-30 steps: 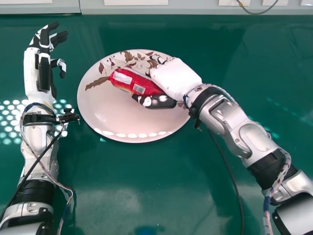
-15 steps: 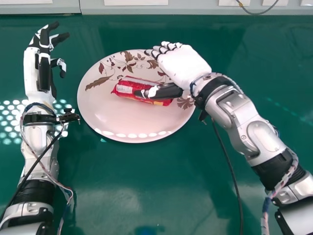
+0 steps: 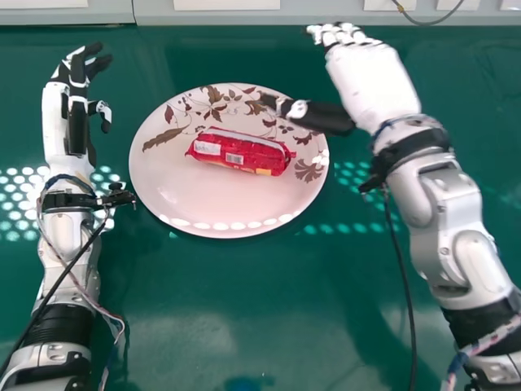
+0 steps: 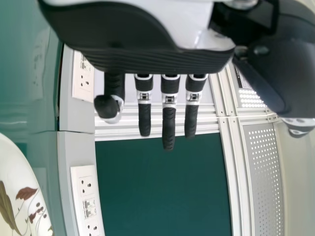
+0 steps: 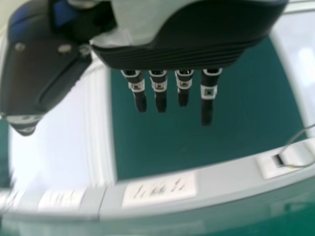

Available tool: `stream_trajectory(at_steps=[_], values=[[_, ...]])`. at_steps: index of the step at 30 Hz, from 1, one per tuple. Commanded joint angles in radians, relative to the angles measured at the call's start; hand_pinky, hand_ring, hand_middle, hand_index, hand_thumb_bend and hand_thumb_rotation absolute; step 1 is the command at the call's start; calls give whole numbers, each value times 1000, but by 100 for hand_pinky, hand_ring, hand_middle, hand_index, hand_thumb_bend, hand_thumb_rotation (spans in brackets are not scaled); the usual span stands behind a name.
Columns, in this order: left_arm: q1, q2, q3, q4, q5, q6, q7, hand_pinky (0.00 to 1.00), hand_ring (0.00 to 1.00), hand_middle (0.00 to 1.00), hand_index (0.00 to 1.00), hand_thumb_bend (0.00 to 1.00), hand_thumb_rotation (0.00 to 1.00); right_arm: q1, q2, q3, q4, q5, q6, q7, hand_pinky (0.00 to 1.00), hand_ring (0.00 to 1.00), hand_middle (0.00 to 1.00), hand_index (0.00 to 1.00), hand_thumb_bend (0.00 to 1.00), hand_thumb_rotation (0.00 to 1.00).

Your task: Pick up biscuit and place it in the plate

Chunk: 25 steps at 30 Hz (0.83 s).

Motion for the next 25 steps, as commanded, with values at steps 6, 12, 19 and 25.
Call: stream_trajectory(at_steps=[6,12,19,25], values=[[-6,-21,-21,81,29,-34,9,0,92,82,90,100,100,148,81,-162,-137,247,55,4,75,93,98,93,93,47],[-26,-43,-23,128,16,-69,-3,0,79,76,83,100,97,220,123,-225,-151,352,21,-78,71,85,90,92,89,44],[-35,-67,-21,151,-13,-85,-26,0,67,72,74,100,90,279,207,-297,-121,544,-48,-154,72,84,88,89,78,32],[-41,-73,-25,181,-4,-129,-27,0,66,69,73,100,89,329,213,-299,-67,595,-160,-209,71,81,85,86,66,32]])
